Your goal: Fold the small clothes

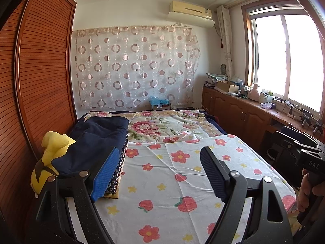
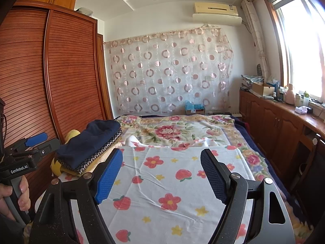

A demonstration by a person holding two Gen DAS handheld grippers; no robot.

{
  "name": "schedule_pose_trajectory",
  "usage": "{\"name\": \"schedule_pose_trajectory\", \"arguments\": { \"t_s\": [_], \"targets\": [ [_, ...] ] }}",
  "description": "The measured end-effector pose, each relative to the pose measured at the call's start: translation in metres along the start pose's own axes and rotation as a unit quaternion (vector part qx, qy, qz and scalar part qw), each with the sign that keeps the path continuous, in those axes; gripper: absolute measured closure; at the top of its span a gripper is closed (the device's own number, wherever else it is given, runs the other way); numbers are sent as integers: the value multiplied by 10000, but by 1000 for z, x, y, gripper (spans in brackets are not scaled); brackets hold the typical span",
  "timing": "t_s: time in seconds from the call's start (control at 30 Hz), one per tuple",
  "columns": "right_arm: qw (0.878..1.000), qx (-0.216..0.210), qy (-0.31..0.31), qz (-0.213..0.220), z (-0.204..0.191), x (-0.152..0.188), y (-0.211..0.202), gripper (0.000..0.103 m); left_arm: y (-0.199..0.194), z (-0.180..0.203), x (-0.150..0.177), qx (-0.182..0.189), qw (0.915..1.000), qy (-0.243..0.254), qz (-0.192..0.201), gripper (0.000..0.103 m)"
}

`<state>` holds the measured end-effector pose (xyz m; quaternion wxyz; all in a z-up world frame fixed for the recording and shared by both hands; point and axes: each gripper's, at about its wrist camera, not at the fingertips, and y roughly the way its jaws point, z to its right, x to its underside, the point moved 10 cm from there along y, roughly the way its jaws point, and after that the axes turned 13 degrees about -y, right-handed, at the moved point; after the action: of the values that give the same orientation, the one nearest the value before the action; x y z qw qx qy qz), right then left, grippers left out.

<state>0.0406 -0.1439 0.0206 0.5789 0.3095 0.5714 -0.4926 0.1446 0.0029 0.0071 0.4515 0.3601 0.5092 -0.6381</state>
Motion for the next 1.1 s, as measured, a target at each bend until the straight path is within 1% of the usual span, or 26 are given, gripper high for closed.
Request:
{"name": "schedule_pose_trajectory", "arguments": {
  "t_s": [1.1],
  "targets": [
    [10000, -41, -35, 17, 5, 3, 2, 22, -1, -3, 1, -14, 10000, 15, 26, 20]
  ]
}}
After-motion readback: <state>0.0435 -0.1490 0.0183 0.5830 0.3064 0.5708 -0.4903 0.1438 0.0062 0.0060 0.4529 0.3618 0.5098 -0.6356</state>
